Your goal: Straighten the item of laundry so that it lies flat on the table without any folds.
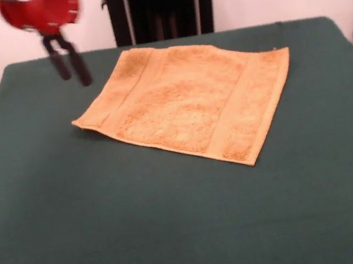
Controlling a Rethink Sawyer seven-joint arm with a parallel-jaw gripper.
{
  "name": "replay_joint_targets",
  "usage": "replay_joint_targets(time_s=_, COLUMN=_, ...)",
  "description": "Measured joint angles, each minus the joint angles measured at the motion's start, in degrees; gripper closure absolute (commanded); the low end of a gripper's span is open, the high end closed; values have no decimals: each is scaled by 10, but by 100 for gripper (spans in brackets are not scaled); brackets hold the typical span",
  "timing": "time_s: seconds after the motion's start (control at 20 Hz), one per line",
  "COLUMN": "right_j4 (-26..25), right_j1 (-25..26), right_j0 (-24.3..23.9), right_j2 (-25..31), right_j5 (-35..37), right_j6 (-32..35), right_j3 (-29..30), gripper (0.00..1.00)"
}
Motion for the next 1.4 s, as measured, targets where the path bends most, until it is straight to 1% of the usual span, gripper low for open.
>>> replay_joint_targets(time_s=0.1, right_j4=2, right_j1=1, right_j0=-34, right_j2=32, right_j5=-24, right_j6=0, right_j3=8, gripper=0)
replay_joint_targets(time_s=0.15, right_j4=2, right_j1=4, right_j0=-64, right_j2=61, right_j5=-48, right_j6=0, right_j3=16, gripper=0)
replay_joint_targets(time_s=0.2, right_j4=1, right_j1=6, right_j0=-78, right_j2=76, right_j5=-62, right_j6=0, right_j3=20, gripper=0)
replay_joint_targets(time_s=0.3, right_j4=1, right_j1=10, right_j0=-95, right_j2=96, right_j5=-78, right_j6=0, right_j3=23, gripper=0)
replay_joint_targets(time_s=0.35, right_j4=0, right_j1=18, right_j0=-110, right_j2=116, right_j5=-94, right_j6=0, right_j3=26, gripper=0)
replay_joint_targets(time_s=0.5, right_j4=-3, right_j1=35, right_j0=-127, right_j2=150, right_j5=-117, right_j6=0, right_j3=32, gripper=0)
replay_joint_targets(time_s=0.85, right_j4=-27, right_j1=64, right_j0=-125, right_j2=201, right_j5=-134, right_j6=0, right_j3=42, gripper=0)
replay_joint_targets(time_s=1.05, right_j4=-31, right_j1=79, right_j0=-120, right_j2=225, right_j5=-139, right_j6=0, right_j3=49, gripper=0)
replay_joint_targets(time_s=1.4, right_j4=-31, right_j1=110, right_j0=-90, right_j2=237, right_j5=-142, right_j6=0, right_j3=53, gripper=0)
